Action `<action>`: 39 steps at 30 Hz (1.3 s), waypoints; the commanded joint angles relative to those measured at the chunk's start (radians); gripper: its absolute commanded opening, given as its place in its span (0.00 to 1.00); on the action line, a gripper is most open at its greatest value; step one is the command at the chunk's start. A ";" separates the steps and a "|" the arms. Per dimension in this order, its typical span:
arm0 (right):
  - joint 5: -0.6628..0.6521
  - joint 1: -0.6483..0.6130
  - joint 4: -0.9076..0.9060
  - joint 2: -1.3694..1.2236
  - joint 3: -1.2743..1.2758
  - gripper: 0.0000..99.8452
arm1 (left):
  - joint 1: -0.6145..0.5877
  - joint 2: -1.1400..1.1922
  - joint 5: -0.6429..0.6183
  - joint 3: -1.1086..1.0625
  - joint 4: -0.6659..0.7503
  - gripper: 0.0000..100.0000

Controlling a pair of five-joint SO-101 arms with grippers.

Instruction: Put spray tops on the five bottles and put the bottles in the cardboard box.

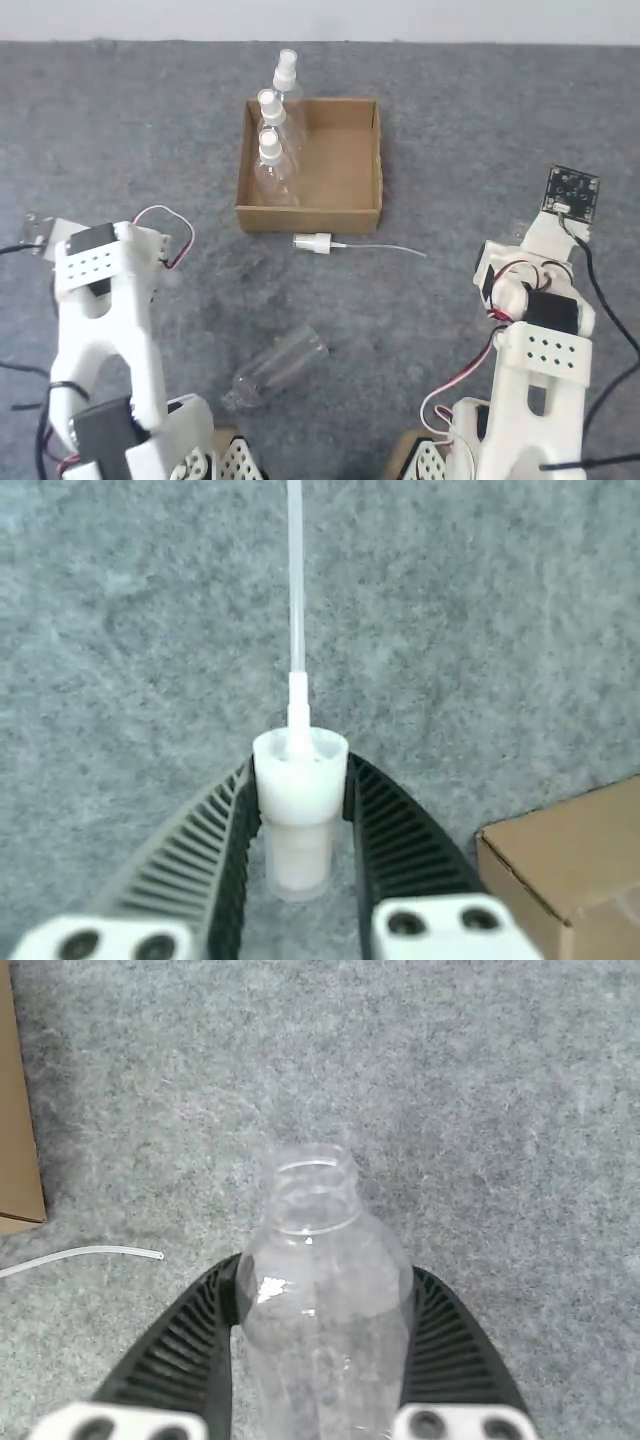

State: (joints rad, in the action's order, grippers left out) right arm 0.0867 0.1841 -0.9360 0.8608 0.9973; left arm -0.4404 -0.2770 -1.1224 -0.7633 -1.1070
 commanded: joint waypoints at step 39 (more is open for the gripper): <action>-0.002 0.004 0.097 0.044 0.035 0.08 | -0.107 -0.006 1.370 0.343 -0.311 0.19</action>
State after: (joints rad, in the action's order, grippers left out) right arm 0.0867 0.1841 -0.8638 0.8608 1.0464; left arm -0.5416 -0.2770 0.0161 -0.4764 -1.4078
